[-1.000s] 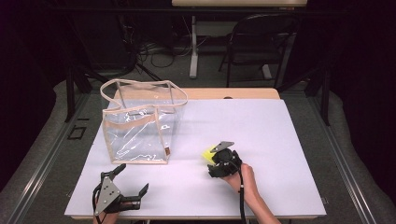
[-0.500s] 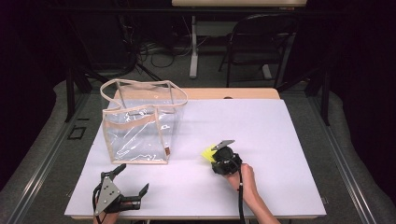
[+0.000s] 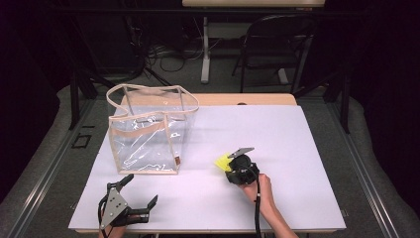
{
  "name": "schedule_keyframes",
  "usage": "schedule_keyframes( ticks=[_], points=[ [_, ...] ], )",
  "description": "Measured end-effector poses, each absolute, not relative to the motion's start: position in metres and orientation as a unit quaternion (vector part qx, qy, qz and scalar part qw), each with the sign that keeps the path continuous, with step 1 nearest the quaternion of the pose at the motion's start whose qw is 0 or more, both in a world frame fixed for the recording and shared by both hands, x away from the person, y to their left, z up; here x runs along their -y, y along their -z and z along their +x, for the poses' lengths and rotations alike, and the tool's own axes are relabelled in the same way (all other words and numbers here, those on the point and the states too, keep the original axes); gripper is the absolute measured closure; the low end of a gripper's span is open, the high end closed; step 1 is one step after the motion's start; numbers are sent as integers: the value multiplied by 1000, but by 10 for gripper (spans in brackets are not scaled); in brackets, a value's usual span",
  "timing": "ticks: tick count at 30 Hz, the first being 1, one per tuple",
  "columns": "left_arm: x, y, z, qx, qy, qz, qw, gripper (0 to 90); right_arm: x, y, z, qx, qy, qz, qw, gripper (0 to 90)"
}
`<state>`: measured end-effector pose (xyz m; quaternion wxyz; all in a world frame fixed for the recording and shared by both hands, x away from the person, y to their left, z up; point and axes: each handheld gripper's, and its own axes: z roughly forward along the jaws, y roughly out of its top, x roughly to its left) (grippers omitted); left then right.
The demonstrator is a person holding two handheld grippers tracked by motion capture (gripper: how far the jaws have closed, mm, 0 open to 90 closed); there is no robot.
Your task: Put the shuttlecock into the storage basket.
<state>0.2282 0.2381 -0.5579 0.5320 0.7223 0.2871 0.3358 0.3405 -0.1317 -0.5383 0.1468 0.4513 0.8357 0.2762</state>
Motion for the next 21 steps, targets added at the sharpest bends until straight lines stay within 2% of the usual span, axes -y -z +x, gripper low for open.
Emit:
schedule_keyframes(
  ticks=[21],
  points=[
    [-237,558,228,-285,-335,723,532,0,137,527,336,-837,-281,441,162,642]
  ],
)
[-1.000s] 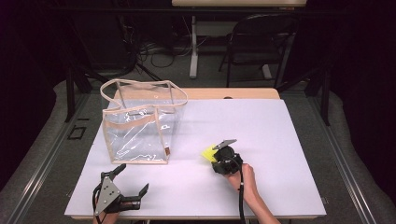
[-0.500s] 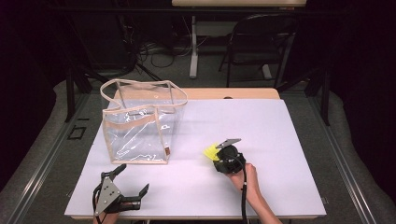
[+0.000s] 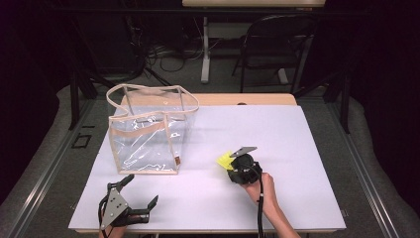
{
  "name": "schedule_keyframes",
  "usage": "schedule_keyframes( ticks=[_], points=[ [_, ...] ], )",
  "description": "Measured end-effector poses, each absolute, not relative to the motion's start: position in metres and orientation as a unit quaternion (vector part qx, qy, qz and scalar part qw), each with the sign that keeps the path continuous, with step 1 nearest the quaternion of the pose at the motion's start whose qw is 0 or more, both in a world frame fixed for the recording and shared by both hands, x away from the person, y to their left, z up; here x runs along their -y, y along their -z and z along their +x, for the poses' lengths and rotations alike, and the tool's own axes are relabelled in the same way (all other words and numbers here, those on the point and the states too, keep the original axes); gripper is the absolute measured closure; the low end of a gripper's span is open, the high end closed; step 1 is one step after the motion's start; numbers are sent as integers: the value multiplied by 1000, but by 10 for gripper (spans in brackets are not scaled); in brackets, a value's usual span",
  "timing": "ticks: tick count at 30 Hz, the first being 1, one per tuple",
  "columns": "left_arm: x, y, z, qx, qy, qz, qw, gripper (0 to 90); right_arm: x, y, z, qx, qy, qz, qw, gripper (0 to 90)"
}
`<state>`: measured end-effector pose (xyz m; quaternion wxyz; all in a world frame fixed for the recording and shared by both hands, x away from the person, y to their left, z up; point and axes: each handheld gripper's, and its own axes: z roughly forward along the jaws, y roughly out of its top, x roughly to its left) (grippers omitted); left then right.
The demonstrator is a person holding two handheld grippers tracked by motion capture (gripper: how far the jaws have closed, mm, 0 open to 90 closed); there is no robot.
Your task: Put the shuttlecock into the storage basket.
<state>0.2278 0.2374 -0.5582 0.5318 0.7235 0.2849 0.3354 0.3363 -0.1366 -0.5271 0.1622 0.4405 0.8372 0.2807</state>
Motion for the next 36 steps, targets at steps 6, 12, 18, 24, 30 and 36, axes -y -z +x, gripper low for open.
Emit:
schedule_keyframes(
  ticks=[6,12,18,24,30,36],
  points=[
    [-237,558,228,-284,-336,724,532,0,138,523,335,-836,-285,437,166,642],
    [-237,558,228,-285,-337,724,531,0,140,518,334,-835,-289,436,170,642],
    [-237,558,228,-285,-337,723,531,0,141,515,333,-834,-293,435,174,642],
    [-237,558,228,-285,-338,724,530,0,144,509,332,-834,-293,434,175,642],
    [-237,558,228,-285,-338,725,528,0,145,504,331,-833,-294,432,181,642],
    [-237,559,228,-285,-337,724,530,0,147,498,329,-832,-298,431,182,642]
  ],
)
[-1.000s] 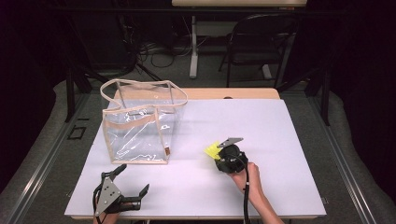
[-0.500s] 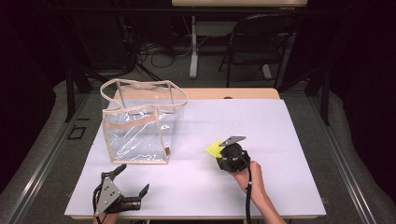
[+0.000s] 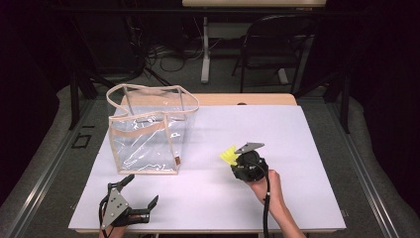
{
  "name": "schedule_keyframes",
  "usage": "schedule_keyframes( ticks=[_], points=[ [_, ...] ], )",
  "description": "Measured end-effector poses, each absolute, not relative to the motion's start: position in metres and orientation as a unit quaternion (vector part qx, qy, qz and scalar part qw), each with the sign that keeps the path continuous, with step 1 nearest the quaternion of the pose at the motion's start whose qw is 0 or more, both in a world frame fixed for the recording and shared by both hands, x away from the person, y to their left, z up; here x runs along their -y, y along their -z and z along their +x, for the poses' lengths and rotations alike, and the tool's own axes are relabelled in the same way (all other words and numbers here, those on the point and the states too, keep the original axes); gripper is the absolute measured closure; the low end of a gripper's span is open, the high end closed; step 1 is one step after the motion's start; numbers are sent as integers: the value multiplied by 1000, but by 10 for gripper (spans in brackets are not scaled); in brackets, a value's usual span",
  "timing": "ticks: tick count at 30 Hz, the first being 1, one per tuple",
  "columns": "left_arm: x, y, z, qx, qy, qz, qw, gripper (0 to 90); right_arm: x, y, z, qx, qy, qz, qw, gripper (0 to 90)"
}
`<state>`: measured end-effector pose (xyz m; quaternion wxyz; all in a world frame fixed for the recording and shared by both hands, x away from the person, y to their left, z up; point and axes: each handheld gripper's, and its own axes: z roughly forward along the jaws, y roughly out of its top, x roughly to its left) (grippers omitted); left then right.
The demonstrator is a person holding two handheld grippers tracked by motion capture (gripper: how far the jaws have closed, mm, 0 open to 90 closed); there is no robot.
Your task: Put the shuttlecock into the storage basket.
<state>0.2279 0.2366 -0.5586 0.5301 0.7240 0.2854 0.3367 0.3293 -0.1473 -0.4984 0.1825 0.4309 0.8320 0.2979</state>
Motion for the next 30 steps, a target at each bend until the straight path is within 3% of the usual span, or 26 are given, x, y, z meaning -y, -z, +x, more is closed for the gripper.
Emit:
schedule_keyframes(
  ticks=[30],
  points=[
    [-237,559,228,-286,-339,723,530,0,151,477,324,-825,-316,423,201,642]
  ],
)
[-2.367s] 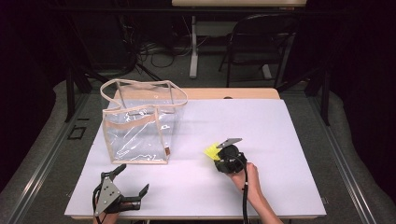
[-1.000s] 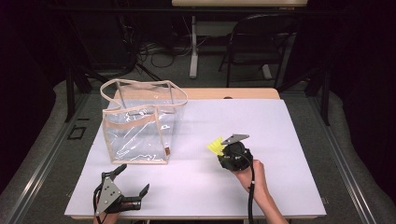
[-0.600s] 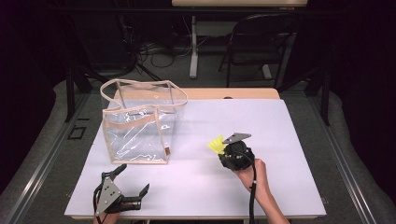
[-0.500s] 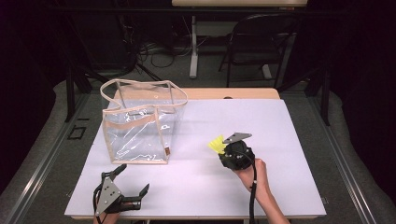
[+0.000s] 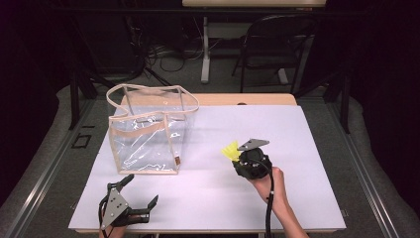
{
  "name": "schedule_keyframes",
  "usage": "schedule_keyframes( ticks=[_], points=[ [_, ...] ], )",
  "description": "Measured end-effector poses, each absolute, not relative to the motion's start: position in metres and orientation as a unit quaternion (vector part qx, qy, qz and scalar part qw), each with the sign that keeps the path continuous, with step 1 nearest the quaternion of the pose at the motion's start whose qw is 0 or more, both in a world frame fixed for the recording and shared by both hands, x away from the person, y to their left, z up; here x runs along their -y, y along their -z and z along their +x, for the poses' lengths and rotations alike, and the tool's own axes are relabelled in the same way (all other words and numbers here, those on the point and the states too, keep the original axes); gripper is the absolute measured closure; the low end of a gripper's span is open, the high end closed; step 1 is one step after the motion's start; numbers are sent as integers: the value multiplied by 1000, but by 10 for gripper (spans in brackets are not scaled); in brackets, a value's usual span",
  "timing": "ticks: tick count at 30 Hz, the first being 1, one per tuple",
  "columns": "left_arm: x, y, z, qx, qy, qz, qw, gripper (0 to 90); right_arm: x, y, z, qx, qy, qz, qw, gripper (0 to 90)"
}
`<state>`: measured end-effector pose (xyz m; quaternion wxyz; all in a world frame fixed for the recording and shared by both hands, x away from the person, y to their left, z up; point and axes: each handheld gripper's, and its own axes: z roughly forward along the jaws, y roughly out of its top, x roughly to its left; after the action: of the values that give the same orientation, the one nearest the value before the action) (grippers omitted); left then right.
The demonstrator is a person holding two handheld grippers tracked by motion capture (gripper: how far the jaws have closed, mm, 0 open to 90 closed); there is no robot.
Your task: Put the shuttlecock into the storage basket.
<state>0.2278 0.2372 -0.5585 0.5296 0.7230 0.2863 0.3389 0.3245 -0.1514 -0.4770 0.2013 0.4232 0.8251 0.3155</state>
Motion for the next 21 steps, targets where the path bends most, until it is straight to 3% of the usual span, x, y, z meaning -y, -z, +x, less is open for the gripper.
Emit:
schedule_keyframes(
  ticks=[21],
  points=[
    [-238,558,227,-285,-342,721,531,0,154,469,322,-821,-324,421,209,642]
  ],
)
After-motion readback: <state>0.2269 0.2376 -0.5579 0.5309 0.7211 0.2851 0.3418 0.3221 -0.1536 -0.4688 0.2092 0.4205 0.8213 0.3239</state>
